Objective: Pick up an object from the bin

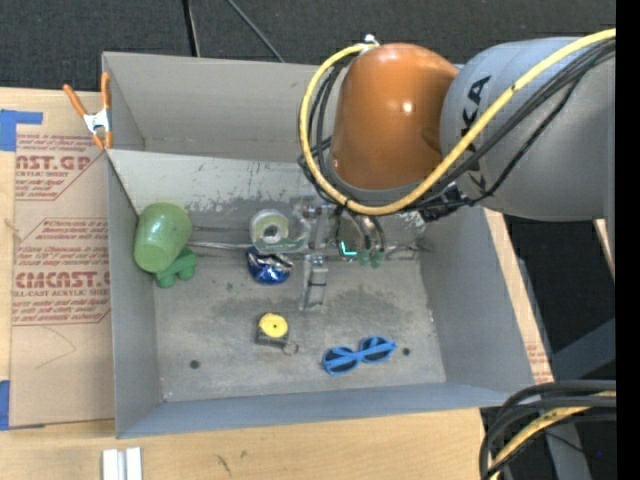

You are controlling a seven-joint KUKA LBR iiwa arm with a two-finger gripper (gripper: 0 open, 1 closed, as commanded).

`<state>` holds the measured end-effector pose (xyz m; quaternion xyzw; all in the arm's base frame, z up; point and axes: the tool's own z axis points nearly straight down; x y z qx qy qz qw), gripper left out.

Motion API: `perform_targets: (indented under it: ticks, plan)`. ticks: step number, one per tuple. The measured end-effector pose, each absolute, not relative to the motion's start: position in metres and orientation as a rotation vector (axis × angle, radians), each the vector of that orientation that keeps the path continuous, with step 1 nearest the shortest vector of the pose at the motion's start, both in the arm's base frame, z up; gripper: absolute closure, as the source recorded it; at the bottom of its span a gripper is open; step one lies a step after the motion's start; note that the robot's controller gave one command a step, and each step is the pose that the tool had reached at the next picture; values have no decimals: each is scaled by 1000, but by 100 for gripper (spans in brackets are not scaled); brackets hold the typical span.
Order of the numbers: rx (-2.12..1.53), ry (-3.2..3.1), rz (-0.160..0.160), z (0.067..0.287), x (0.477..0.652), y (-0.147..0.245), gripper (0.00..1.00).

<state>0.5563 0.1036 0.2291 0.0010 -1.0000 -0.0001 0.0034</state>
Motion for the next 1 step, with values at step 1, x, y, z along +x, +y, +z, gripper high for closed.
perform_targets:
  ticks: [1]
  plan:
    - [560,-3088,-2,68,551,102,0]
